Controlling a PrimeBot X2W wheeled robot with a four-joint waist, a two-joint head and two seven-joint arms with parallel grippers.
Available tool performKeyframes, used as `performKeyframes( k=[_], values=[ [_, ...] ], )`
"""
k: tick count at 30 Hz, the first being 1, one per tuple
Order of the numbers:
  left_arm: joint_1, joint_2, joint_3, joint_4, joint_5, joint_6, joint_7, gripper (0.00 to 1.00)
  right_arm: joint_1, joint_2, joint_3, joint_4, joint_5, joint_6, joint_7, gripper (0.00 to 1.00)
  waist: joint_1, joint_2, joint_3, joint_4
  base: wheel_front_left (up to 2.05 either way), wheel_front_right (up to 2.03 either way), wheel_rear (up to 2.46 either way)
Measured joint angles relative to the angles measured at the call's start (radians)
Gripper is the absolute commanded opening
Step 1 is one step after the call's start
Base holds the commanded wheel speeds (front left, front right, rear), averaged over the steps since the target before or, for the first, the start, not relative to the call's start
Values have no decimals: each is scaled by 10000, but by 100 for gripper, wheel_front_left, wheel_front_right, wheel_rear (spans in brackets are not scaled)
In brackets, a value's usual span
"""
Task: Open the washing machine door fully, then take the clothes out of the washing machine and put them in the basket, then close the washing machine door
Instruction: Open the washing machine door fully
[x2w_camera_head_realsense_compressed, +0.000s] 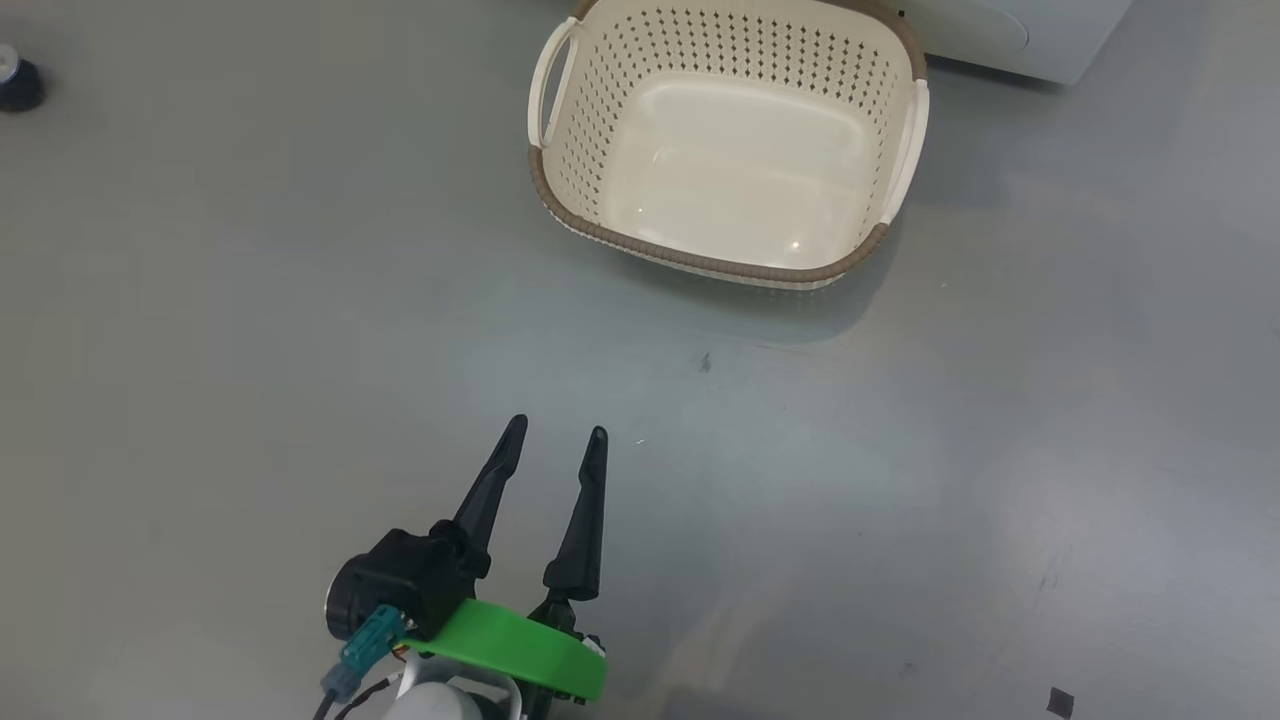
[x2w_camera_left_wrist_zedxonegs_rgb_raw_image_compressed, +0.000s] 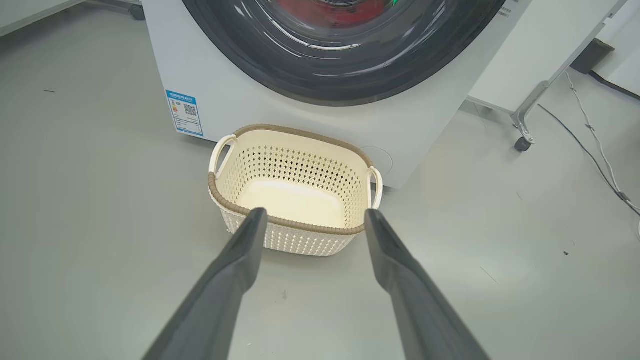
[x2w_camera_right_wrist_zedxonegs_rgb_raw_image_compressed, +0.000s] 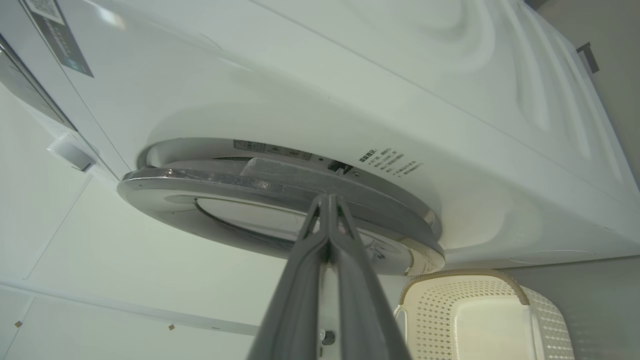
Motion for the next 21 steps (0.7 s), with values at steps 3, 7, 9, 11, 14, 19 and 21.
performKeyframes(
  k=[3, 7, 9, 11, 14, 19, 21],
  values=[
    [-80, 0, -169, -27, 0, 0, 0, 100, -527, -10, -15, 54, 211, -314, 242, 0, 0, 0, 188, 95, 0, 0, 0],
    [-156, -8, -481, -79, -36, 0, 0, 100, -1078, -75, -19, 184, 364, -600, 487, 0, -1, 0, 400, 241, 0, 0, 0],
    [-169, -15, -579, -134, -127, 0, 0, 100, -1200, -121, -21, 299, 364, -761, 583, 0, -1, 0, 474, 339, 0, 0, 0],
    [-170, -17, -583, -211, -171, 0, 0, 100, -1374, -123, 4, 431, 364, -867, 654, 0, -1, 0, 544, 434, 0, 0, 0],
    [-171, -17, -627, -259, -173, 0, 0, 100, -1685, -125, 69, 545, 364, -955, 748, 0, -2, 0, 646, 572, 0, 0, 0],
    [-168, -25, -821, -318, -261, 0, 0, 100, -2336, -96, 244, 780, 368, -1057, 915, 0, -2, 0, 862, 942, 0, 0, 0],
    [-157, -33, -809, -339, -263, 0, 0, 100, -2419, -69, 245, 892, 384, -1127, 915, 0, -2, 0, 893, 1032, 0, 0, 0]
  ],
)
